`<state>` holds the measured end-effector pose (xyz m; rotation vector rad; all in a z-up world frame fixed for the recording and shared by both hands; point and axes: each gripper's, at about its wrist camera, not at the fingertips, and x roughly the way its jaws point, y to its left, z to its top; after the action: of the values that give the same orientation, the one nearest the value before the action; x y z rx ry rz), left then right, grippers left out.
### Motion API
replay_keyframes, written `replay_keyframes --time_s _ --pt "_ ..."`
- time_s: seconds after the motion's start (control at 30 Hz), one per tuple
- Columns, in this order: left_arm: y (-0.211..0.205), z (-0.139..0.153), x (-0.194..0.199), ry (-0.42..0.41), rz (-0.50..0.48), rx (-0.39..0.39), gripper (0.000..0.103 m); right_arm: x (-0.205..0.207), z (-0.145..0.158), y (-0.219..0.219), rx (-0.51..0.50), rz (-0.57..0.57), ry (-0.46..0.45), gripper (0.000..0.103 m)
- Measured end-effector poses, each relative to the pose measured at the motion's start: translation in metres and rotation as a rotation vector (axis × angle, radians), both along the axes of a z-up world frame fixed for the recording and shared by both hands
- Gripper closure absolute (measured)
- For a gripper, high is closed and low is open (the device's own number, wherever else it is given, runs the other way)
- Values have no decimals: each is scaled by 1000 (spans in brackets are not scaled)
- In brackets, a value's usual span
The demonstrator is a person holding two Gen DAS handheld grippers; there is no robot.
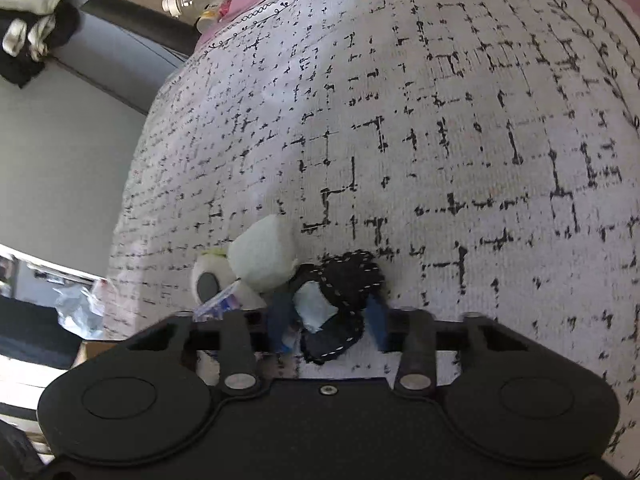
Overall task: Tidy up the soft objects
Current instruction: 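Grasp the black plastic bag with the left gripper while the right grasps the black patterned item, then carry the black bag with the left gripper over the box while the right carries the patterned item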
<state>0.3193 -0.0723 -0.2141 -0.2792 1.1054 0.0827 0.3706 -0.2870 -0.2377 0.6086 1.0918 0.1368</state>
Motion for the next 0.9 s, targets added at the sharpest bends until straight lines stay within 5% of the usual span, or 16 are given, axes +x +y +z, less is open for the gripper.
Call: replay_keyframes --time_s 0.47,0.9 --pt "-1 20 -24 -38 6 -61 66 -25 31 -5 0 5 -88 75" --pt "2 76 -60 -155 9 -98 67 -57 76 -7 -7 6 -218 75"
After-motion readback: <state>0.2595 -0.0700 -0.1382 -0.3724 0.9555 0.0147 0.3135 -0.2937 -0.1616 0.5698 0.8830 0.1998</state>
